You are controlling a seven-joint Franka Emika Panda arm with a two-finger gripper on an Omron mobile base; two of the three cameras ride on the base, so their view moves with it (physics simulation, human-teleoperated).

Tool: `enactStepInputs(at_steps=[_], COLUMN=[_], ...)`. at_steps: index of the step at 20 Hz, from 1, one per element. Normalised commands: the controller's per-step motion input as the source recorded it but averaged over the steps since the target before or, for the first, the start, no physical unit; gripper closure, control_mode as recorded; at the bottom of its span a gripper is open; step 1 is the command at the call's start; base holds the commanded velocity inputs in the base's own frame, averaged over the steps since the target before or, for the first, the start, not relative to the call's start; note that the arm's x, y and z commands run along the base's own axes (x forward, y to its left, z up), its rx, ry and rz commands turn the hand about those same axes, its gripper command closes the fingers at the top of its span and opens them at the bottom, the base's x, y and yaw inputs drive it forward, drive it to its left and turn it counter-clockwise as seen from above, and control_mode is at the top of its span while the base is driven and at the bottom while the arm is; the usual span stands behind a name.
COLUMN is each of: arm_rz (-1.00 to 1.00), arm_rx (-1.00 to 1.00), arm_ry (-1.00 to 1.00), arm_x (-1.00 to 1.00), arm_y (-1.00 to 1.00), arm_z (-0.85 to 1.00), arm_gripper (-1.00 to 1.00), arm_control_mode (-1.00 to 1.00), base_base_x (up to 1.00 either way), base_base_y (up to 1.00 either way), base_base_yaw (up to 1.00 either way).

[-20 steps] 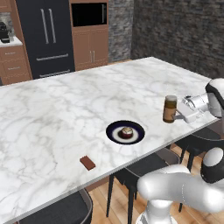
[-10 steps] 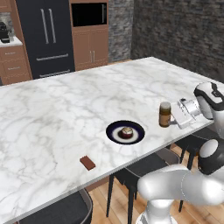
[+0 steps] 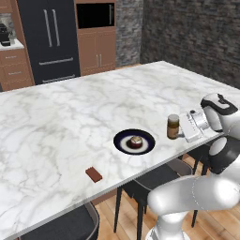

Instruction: Take the cinnamon bottle from the cabinet and place it on the dining table, next to the plate with the cupcake. Then take the chocolate from the dining counter and place it on the cupcake plate.

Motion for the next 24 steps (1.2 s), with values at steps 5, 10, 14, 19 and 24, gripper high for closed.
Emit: enactStepInputs(at_steps=[5, 10, 14, 19, 24], arm_rz=[0.0, 0.01, 0.04, 0.01, 0.0], arm_rx=[0.0, 0.02, 0.06, 0.15, 0.03], arm_ry=[0.0, 0.0, 0.0, 0.02, 0.01], arm_x=[0.41, 0.36, 0.17, 0.3, 0.3], arm_y=[-0.08, -0.15, -0.16, -0.14, -0.06], arm_z=[-0.27, -0.29, -0.31, -0.21, -0.09], arm_gripper=[1.0, 1.0, 1.0, 1.0, 1.0], arm_control_mode=[-1.0, -1.0, -1.0, -1.0, -1.0], base_base_x=[0.0, 0.0, 0.0, 0.0, 0.0], base_base_y=[0.0, 0.0, 0.0, 0.0, 0.0], base_base_yaw=[0.0, 0.0, 0.0, 0.0, 0.0])
